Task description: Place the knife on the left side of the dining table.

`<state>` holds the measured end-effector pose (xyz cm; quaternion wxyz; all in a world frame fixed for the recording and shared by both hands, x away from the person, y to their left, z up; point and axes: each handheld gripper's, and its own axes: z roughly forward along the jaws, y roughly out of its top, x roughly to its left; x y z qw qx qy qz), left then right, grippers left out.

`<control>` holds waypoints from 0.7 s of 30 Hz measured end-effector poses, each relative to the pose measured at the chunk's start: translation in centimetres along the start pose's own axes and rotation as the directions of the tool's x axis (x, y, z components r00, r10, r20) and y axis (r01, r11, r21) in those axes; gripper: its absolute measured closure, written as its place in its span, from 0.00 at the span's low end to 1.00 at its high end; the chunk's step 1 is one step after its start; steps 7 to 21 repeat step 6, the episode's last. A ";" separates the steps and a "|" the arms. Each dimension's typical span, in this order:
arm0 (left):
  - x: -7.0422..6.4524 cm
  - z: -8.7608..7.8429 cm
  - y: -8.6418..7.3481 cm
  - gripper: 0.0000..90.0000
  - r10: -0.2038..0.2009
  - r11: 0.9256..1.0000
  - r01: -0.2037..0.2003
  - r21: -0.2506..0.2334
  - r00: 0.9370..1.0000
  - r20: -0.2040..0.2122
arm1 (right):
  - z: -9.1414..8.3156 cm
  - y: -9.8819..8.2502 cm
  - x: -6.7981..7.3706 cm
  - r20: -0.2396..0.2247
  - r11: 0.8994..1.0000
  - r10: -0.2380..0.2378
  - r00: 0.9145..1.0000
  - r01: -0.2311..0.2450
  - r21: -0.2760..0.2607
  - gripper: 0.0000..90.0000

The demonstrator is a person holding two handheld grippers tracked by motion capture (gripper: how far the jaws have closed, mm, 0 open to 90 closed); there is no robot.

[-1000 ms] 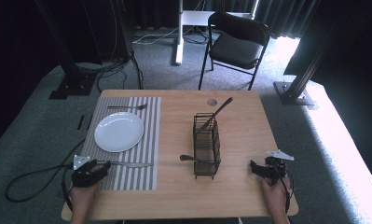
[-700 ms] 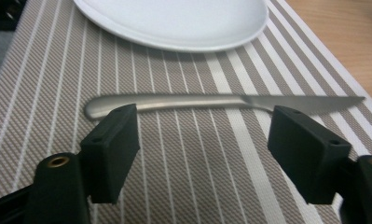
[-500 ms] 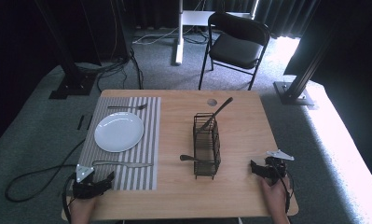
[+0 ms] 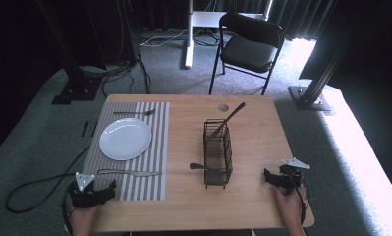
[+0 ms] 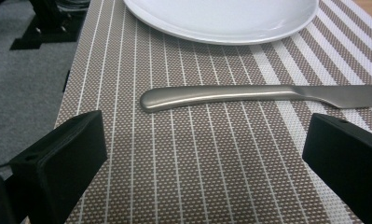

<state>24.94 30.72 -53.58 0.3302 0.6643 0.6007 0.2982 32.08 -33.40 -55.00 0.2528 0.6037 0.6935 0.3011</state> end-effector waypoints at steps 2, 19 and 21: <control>0.0 0.0 0.0 0.00 -0.001 1.000 0.001 -0.007 1.000 0.009 | 0.0 0.0 0.0 0.000 1.000 0.001 1.000 -0.001 0.000 0.13; 0.0 0.0 0.0 0.00 0.005 1.000 -0.005 -0.011 1.000 0.016 | 0.0 0.0 0.0 0.000 1.000 0.002 1.000 -0.002 0.001 0.13; 0.0 0.0 0.0 0.00 0.005 1.000 -0.005 -0.011 1.000 0.016 | 0.0 0.0 0.0 0.000 1.000 0.002 1.000 -0.002 0.001 0.13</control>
